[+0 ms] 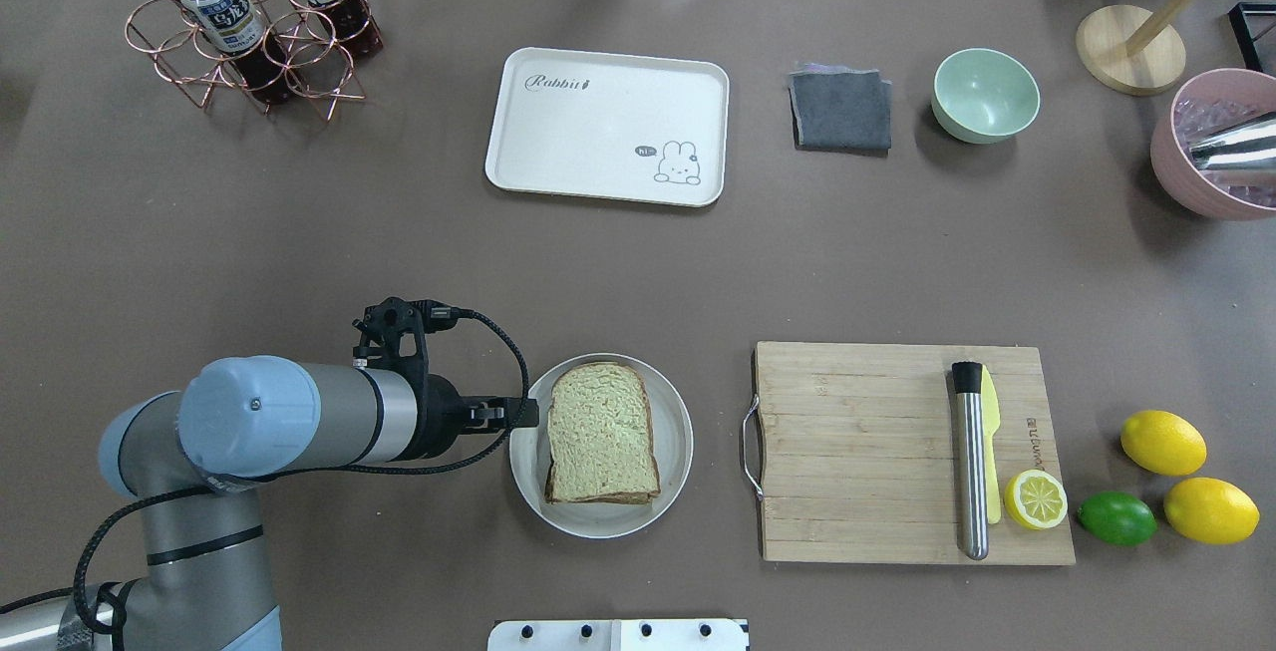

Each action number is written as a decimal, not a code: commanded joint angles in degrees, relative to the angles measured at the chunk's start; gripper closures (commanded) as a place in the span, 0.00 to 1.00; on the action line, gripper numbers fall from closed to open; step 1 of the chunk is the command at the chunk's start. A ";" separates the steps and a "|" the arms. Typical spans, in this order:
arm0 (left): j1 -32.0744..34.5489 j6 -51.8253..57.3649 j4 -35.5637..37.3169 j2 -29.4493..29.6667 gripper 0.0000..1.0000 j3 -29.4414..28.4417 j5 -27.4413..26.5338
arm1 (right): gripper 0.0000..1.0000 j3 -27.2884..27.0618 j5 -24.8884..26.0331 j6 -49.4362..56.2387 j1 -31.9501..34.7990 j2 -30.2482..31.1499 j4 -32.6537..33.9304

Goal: Make sandwich and place on tray
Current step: 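Release the bread and withdraw the right gripper while the left gripper approaches the plate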

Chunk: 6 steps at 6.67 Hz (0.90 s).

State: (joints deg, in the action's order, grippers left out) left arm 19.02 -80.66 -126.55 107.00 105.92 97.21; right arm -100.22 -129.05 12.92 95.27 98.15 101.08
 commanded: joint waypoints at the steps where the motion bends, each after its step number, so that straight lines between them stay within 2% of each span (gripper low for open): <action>1: -1.08 0.06 -0.01 -0.21 0.48 -0.62 -0.44 | 0.00 0.02 0.03 0.00 0.00 -0.06 0.00; 2: -3.00 -0.03 -0.01 0.05 0.49 -0.80 -0.88 | 0.00 -0.06 0.03 0.00 0.00 0.02 0.00; 6: -3.20 0.15 -0.01 0.32 0.57 -1.85 -0.88 | 0.00 0.02 0.12 0.00 0.00 0.02 0.00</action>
State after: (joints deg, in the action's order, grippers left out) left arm 15.80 -80.58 -126.56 107.27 104.22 96.33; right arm -100.20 -128.94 12.92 95.27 98.11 101.07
